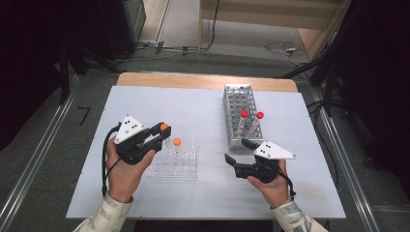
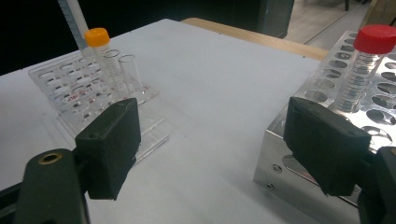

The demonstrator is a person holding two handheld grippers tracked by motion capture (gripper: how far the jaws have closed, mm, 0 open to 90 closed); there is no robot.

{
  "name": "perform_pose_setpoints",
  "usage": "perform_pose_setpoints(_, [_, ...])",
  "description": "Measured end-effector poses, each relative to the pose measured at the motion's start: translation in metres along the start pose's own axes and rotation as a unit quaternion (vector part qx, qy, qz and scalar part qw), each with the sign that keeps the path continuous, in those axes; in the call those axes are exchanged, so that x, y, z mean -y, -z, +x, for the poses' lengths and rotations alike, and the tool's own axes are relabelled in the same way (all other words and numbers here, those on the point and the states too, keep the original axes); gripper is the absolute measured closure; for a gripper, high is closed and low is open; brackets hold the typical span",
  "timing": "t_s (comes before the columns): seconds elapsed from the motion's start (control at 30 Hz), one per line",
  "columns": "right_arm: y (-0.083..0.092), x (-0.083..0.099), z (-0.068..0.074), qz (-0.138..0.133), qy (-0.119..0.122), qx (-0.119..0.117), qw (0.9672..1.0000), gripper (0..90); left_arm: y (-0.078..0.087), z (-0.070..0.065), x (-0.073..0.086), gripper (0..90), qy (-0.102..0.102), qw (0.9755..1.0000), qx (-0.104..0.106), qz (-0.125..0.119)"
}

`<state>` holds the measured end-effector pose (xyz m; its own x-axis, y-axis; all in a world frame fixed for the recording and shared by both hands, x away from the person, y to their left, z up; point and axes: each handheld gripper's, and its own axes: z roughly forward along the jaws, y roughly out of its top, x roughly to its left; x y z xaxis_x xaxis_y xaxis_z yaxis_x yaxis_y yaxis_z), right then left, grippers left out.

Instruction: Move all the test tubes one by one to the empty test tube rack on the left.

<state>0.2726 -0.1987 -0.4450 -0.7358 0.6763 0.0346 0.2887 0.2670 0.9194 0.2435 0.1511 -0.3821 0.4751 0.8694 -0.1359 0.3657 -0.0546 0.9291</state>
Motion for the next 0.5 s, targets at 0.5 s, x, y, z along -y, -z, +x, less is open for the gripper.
perform_pose_setpoints(0.5, [0.0,0.0,-0.001,0.002,0.0,0.0,1.0,17.6,-0.014,0.002,0.014,69.5,0.001,0.9998,-0.007,0.018])
